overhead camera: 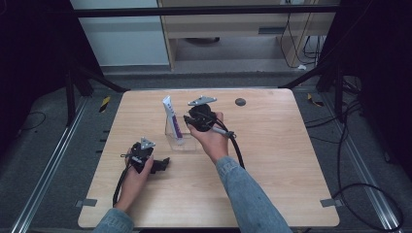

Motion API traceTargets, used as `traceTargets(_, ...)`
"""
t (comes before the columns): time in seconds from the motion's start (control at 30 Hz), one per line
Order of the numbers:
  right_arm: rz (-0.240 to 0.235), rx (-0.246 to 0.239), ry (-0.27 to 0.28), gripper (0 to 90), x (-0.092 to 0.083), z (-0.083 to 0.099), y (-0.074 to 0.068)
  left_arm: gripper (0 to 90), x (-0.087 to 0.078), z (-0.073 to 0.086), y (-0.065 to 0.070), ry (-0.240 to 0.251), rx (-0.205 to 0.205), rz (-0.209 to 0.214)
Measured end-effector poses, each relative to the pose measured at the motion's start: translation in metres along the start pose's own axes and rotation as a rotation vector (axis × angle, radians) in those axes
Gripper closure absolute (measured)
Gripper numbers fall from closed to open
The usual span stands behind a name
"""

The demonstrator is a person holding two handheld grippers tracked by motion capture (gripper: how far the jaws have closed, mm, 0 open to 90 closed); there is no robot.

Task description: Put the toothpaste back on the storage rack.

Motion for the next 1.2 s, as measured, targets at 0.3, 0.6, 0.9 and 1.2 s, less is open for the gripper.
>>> traceTargets(0.3,0.006,-0.001,-0.019,61.6,-0.009,0.004,0.011,0.0,0.0,0.0,0.0,0.0,-0.001,0.0)
traceTargets(0.6,0.019,0.032,-0.036,43.1,-0.015,0.01,0.022,0.0,0.0,0.0,0.0,-0.002,0.002,0.0)
traceTargets(0.9,0.002,0.028,-0.017,16.8,-0.018,0.015,0.036,0.0,0.0,0.0,0.0,-0.002,0.002,0.0)
traceTargets(1.2,0.039,0.014,-0.036,11.2,-0.029,0.017,0.052,0.0,0.0,0.0,0.0,-0.002,0.002,0.0)
Point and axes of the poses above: each handheld gripper's, and its own axes: x roughly forward along the jaws, z roughly out of its underside, y roughly to its right, the point moved 3 cm from there along x, roughly forward along the jaws, and after that the axes turned 2 degrees about y, right-handed, at the moved point
